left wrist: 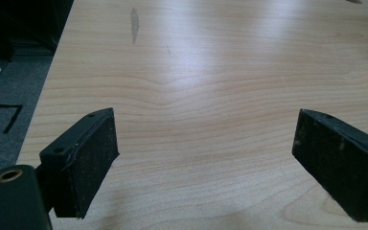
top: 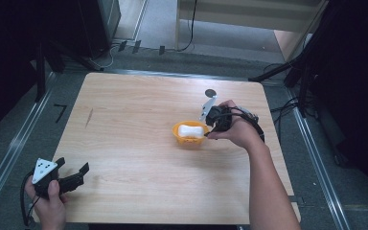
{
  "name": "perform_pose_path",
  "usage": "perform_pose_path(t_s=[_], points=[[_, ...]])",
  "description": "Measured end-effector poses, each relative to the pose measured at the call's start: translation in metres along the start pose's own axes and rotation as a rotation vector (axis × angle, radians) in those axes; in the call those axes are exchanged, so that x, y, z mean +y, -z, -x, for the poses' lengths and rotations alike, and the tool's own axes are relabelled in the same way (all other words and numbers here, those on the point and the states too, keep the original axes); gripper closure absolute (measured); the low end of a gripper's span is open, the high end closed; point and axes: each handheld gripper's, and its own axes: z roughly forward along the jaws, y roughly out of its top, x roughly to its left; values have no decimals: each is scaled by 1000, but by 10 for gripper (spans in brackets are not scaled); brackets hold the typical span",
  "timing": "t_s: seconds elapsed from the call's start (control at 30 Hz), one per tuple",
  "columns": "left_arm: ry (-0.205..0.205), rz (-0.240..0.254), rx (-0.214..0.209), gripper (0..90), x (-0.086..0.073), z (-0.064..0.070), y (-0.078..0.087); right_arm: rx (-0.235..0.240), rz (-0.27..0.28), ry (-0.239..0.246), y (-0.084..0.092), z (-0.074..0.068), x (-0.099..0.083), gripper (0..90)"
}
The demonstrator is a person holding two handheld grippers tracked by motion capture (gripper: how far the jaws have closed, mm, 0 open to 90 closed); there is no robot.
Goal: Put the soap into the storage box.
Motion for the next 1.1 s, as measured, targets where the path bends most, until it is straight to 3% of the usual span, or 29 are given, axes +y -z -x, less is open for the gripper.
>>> perform_pose_path(t_s=[0.57,1.1], points=[[-5,-2,3,89,0,0,0,14,13,-51,-3,-9,-35,416],[-6,-6,5,89,0,1,0,25,54,-143,-6,-27,-60,381]])
